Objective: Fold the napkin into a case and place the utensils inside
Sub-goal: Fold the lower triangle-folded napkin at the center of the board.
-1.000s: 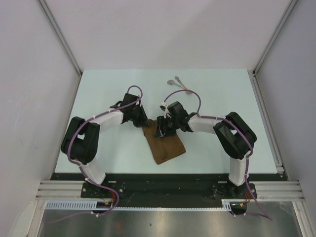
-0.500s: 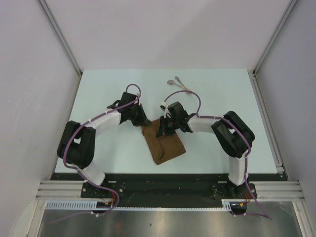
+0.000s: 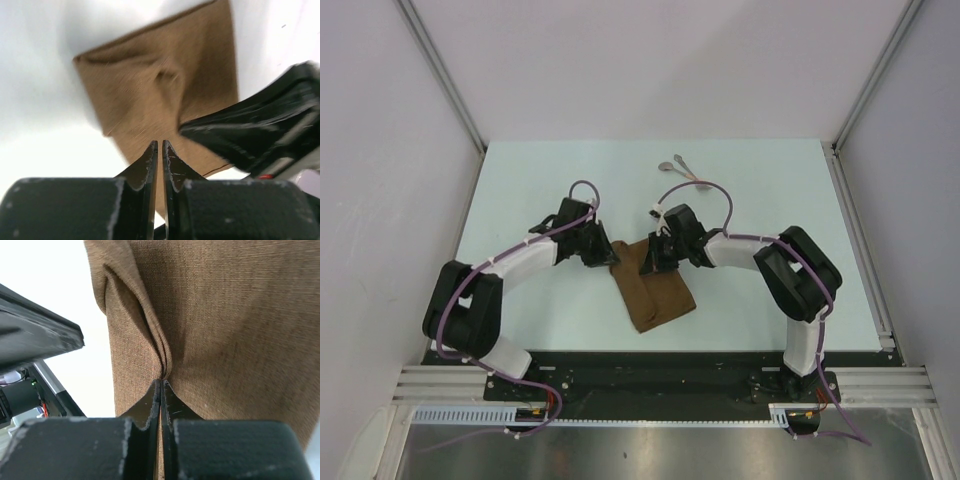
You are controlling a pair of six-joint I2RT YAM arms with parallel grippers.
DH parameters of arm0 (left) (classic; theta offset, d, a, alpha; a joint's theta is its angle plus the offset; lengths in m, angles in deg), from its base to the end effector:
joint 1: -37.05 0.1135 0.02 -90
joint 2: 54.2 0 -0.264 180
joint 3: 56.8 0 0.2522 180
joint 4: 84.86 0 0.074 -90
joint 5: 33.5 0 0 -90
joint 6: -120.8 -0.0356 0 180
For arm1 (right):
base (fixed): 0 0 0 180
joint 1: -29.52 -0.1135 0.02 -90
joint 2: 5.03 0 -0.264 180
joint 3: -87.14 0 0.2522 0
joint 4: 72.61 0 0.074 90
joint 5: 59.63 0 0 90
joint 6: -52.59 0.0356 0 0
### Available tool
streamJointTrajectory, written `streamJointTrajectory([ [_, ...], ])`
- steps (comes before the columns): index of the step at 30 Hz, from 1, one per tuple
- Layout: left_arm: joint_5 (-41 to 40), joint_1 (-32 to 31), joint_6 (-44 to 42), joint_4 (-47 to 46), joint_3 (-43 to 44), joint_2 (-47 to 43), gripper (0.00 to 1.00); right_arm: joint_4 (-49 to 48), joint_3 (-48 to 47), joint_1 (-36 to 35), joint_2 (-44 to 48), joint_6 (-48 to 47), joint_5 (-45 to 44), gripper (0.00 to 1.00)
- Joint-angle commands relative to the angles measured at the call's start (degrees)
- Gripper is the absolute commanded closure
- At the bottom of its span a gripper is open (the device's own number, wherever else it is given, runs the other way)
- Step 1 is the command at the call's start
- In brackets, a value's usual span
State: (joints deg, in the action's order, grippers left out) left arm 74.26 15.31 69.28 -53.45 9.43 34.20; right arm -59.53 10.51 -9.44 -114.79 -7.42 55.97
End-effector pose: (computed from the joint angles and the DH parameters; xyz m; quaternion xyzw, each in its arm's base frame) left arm 0.2842 -0.1250 0.1954 -0.0889 0.9356 -0.2817 0.1935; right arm 0.2966 0.2596 0.1475 -0.1531 0.8956 0.3753 0.1834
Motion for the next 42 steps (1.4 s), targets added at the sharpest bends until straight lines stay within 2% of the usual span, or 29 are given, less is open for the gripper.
streamJointTrajectory([
  [1,0.4,-1.3,0.2,-2.4,-2.9,-2.4,0.89,-0.5,0.8,1.0,4.8,0.1,-2.4,1.00],
  [5,0.3,-1.8,1.1,-3.8,-3.6,-2.9,0.89,0.5,0.7,1.4,5.2,-0.3,-3.2,1.00],
  [12,-0.4,-1.7,0.4,-2.1,0.6,-2.0,0.89,1.9,1.9,1.5,4.5,-0.1,-3.4,1.00],
  [27,-2.6,-1.3,0.3,-0.7,11.2,9.2,0.89,1.3,3.2,2.9,3.2,-0.2,-3.8,1.00],
  [38,-1.9,-1.3,1.1,-2.6,12.0,13.9,0.90,-1.2,2.1,3.2,1.6,-0.1,1.0,1.00],
  [41,-1.4,-1.4,1.2,-3.2,12.9,15.4,0.90,-0.8,1.8,3.2,2.1,-0.2,1.4,0.92],
  [42,-1.3,-1.4,1.3,-3.3,13.2,15.8,0.90,0.0,1.6,3.2,2.3,-0.2,1.2,0.82],
])
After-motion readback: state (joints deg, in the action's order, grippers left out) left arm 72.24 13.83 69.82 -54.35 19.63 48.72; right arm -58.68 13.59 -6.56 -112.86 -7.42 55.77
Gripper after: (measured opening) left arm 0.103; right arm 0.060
